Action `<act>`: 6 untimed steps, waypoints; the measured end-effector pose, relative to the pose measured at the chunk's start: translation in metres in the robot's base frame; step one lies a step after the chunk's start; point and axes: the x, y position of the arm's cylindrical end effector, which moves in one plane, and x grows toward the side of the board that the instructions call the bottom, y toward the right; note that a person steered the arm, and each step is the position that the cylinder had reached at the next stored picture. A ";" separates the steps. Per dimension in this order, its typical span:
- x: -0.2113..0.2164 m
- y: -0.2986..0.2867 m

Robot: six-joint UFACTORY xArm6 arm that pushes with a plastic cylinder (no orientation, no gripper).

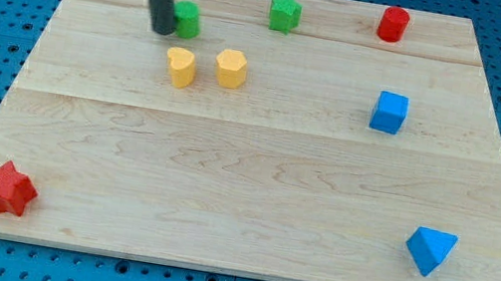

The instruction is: Push the green circle to the top of the yellow heart

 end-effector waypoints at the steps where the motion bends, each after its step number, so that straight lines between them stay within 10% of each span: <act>1: -0.032 0.033; 3: -0.092 -0.028; 6: -0.071 0.058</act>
